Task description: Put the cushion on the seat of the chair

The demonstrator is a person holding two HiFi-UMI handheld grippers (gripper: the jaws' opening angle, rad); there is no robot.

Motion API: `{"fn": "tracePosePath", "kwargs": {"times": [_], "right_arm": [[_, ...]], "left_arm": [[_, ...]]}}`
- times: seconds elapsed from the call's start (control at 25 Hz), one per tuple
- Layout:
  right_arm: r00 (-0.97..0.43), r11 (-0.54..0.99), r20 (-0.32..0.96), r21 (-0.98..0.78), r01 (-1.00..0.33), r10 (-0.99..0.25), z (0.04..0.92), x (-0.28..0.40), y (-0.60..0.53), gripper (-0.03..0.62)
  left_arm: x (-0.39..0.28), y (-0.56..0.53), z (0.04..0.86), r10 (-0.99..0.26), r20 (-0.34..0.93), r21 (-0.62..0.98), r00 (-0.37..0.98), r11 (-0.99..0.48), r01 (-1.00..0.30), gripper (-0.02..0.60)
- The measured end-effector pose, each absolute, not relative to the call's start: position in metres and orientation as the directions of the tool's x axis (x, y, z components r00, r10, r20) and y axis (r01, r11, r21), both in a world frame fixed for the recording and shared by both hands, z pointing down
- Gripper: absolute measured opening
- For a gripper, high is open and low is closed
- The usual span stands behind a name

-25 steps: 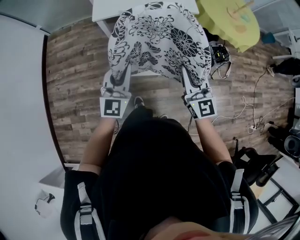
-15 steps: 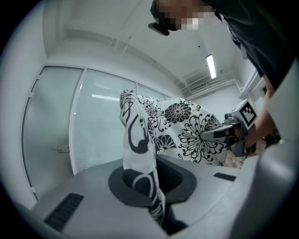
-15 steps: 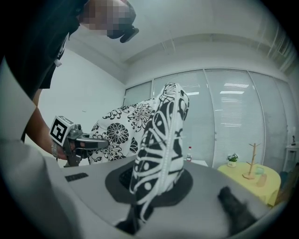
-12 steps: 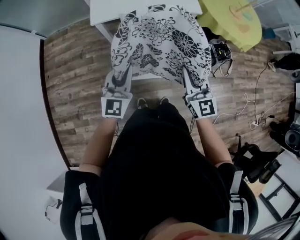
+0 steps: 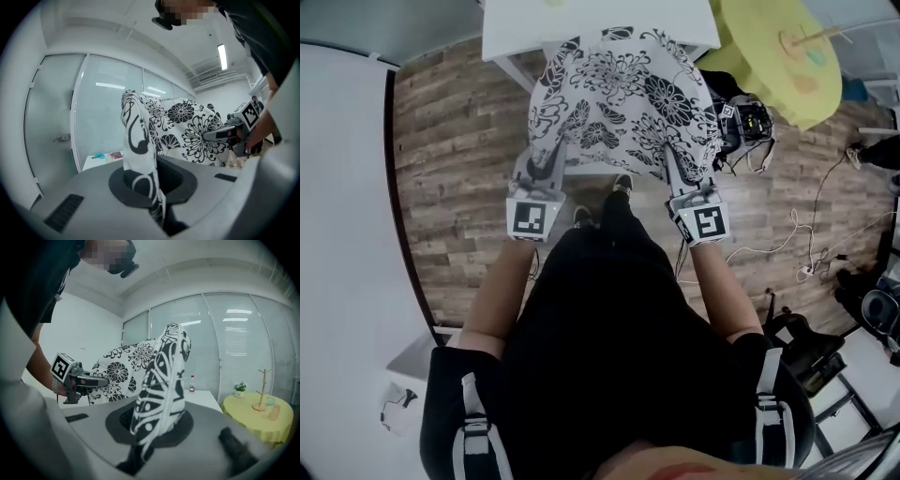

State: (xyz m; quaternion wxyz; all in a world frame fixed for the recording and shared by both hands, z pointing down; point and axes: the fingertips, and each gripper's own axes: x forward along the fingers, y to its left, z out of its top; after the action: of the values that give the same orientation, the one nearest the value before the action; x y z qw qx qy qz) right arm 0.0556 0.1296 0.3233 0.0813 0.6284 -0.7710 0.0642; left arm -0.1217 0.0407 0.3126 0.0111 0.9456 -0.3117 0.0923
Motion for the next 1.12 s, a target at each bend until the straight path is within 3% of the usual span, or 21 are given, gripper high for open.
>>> {"fn": "tracePosePath", "kwargs": {"times": [0.6, 1.12], "right_arm": [[-0.314, 0.271, 0.388, -0.163, -0.949, -0.866, 0.468, 0.072, 0.092, 0.024], [-0.357, 0.248, 0.608, -0.259, -0.933, -0.709, 0.664, 0.061, 0.084, 0.025]], "left_arm": [[-0.116, 0.016, 0.466, -0.585, 0.486, 0.018, 0.649, -0.736, -0.676, 0.026], [-0.123, 0.002, 0.669, -0.405, 0.701, 0.155, 0.587, -0.717, -0.680, 0.026]]}}
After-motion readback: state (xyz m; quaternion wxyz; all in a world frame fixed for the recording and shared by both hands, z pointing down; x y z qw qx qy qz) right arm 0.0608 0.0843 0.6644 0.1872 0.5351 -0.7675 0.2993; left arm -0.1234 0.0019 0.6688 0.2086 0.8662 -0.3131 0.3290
